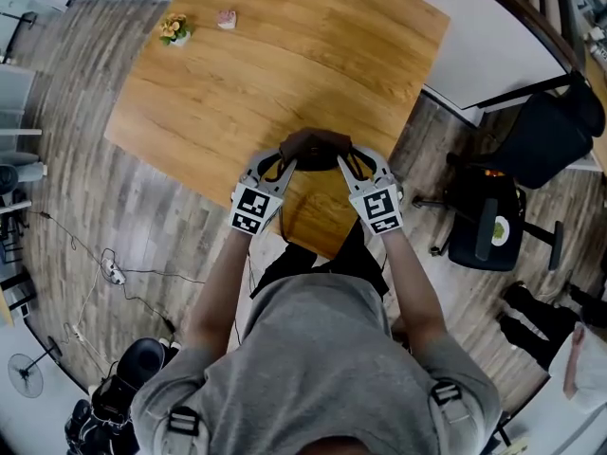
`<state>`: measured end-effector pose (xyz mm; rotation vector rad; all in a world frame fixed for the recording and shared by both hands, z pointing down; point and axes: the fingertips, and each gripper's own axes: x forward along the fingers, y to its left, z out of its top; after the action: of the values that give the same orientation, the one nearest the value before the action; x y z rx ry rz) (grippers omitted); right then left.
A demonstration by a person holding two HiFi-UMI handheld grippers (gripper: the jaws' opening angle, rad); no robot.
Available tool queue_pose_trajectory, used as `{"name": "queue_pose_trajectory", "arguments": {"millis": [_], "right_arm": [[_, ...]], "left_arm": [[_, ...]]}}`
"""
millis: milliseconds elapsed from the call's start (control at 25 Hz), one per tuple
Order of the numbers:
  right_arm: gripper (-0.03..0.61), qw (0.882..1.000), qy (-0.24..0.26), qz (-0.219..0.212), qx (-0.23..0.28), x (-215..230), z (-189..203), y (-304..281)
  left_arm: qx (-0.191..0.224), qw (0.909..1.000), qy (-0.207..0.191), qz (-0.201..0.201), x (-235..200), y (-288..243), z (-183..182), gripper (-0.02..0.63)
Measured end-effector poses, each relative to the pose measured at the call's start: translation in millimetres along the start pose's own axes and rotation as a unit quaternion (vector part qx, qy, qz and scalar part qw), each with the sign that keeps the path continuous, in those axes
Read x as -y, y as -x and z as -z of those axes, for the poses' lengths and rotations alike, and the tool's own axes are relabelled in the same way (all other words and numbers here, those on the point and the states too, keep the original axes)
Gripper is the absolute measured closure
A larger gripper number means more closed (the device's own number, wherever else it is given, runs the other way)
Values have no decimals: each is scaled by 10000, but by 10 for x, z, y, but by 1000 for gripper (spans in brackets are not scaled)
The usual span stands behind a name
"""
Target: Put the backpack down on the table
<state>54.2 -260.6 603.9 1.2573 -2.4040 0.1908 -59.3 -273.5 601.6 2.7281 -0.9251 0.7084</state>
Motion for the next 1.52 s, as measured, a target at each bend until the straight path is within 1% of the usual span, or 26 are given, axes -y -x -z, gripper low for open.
{"name": "queue_pose_trajectory", "arguments": {"millis": [160,320,640,920,1120,1280,1520], "right_arm": [[479,9981,551,-26,-268,-40,147,-92],[480,9979,555,-75,-335,-19,248,-127],[480,9970,624,-97,-442,53,360,-192],[479,9949,837,-133,-543,62,485,-229],[477,9940,948,-115,-541,80,526,-249],[477,9948,868,-106,-516,78,539,-259],[454,9974,556,-104,-445,86,561,-270]], "left_arm": [[-205,9997,-86,-29,-13,-72,159,522],[-303,9995,-99,-54,-8,-149,252,522],[-390,9991,-122,-124,-14,-277,327,522],[-641,9971,-384,-140,12,-357,466,517],[-584,9968,-512,-166,-7,-410,478,515],[-556,9973,-445,-174,-26,-412,482,514],[-529,9985,-40,-143,-71,-397,537,495]]}}
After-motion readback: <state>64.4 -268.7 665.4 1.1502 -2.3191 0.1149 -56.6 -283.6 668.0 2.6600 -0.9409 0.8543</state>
